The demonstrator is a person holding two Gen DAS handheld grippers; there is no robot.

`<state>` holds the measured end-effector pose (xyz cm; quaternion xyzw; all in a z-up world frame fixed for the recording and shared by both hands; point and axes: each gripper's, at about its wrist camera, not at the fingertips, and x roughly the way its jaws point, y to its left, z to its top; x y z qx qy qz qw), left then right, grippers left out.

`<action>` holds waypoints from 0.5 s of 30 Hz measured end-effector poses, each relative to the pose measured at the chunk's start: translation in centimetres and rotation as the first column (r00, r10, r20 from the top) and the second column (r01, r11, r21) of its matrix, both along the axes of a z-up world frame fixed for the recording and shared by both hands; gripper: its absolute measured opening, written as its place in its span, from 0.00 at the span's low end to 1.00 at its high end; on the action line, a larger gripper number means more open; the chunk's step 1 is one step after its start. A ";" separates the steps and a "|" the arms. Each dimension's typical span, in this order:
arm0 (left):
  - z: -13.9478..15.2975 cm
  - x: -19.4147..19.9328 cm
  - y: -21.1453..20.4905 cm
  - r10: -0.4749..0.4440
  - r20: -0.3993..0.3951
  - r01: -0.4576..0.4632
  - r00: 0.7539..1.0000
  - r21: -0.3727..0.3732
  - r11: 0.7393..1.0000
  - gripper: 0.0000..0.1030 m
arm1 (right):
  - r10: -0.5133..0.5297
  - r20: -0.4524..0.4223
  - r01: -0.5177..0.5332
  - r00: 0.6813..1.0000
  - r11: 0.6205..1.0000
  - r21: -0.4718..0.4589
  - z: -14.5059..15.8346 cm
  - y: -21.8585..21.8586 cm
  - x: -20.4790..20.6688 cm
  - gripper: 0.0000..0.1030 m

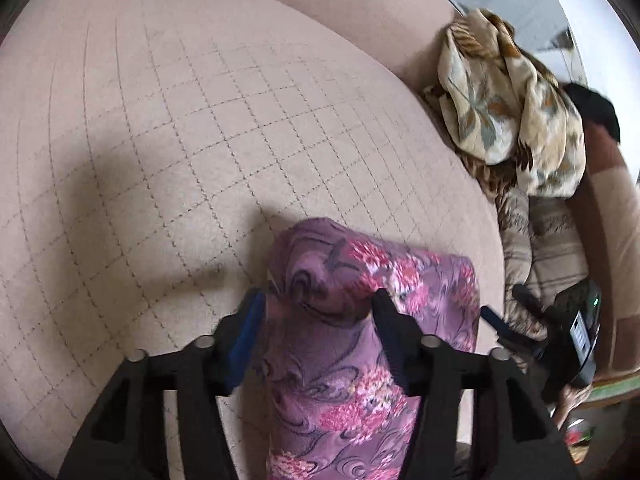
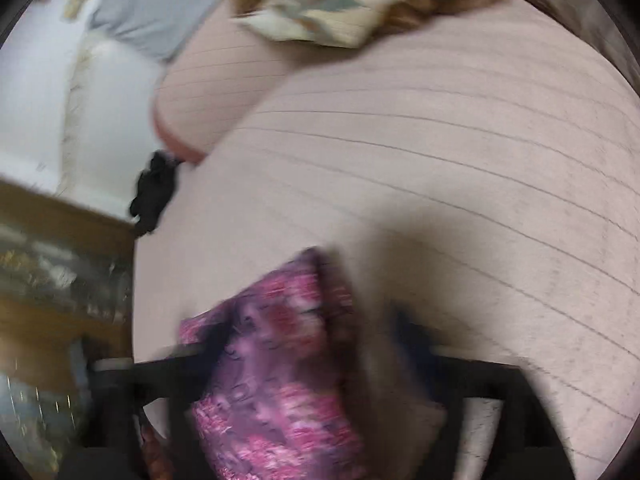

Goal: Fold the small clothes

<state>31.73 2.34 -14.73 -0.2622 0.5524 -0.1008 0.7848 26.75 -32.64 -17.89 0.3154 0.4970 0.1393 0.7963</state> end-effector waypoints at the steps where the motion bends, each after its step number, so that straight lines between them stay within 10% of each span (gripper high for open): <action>1: -0.4 0.2 0.0 0.003 -0.012 -0.003 1.000 -0.015 1.000 0.58 | 0.026 0.000 -0.026 1.000 1.000 -0.004 -0.1 0.8 0.2 0.95; 6: -2.3 1.3 -0.6 -0.016 -0.063 0.012 0.998 -0.064 0.998 0.58 | 0.091 -0.166 -0.091 0.982 0.996 0.009 -4.9 3.6 2.2 0.53; 10: -1.8 1.4 0.2 -0.027 -0.065 0.019 0.998 -0.122 0.992 0.32 | 0.110 -0.164 -0.109 0.980 0.994 0.011 -5.5 4.4 2.0 0.28; 15: 2.1 4.1 2.4 -0.030 0.008 0.031 1.000 -0.208 0.978 0.28 | 0.095 -0.092 -0.087 0.991 0.992 0.086 -2.8 4.1 2.8 0.25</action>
